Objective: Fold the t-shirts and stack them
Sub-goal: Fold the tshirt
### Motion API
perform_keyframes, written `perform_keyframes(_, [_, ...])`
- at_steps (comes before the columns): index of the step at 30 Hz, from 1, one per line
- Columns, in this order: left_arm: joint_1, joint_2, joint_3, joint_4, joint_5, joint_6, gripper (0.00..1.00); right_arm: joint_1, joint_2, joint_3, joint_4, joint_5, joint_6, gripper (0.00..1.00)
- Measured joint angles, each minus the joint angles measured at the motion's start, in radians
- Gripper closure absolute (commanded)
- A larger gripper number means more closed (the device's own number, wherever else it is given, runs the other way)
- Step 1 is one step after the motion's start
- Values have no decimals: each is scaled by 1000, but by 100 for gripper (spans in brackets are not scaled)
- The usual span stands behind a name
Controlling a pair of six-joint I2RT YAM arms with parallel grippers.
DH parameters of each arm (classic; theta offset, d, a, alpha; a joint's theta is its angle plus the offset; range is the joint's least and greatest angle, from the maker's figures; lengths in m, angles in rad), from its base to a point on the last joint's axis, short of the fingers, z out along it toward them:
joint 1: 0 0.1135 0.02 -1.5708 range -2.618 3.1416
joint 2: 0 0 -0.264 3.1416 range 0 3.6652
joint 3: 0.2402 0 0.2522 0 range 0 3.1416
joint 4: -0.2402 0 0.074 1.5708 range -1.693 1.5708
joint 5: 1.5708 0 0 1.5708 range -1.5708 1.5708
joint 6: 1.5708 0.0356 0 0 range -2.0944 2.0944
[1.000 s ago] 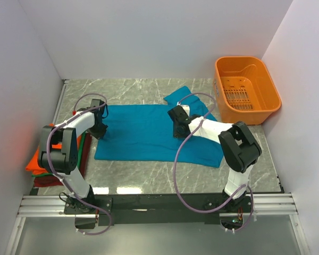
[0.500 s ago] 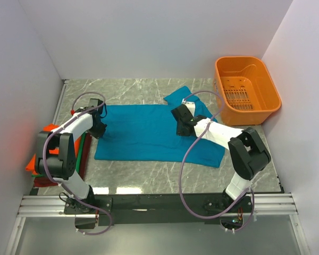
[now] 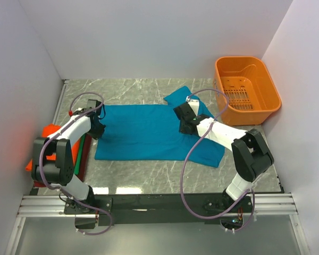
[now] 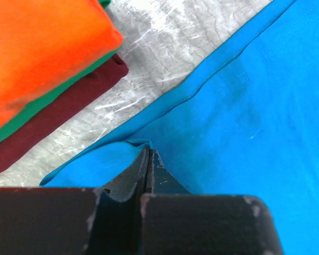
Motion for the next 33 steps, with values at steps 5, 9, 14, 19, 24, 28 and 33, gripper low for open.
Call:
perform_keyframes(5, [12,-20,-11,-4,0,0,99,-2,-2,0,-2,16,3,100])
perform_keyframes(9, [23,-32,-16,-6,0,0,99,-3,-2,0,-5,22,5,100])
perform_keyframes(14, [27,-34,-16,-6,0,1,99,-14,-2,0,-8,26,6,100])
perform_keyframes(19, [28,-32,-16,-5,0,1,99,-23,-1,2,-8,26,6,100])
perform_keyframes(24, [32,-13,-16,8,1,2,99,-29,15,9,-3,24,3,100])
perform_keyframes(28, [34,19,-16,17,4,2,99,-32,36,14,6,21,-3,99])
perform_keyframes(33, [34,35,-16,34,9,2,99,-36,58,29,26,15,-20,95])
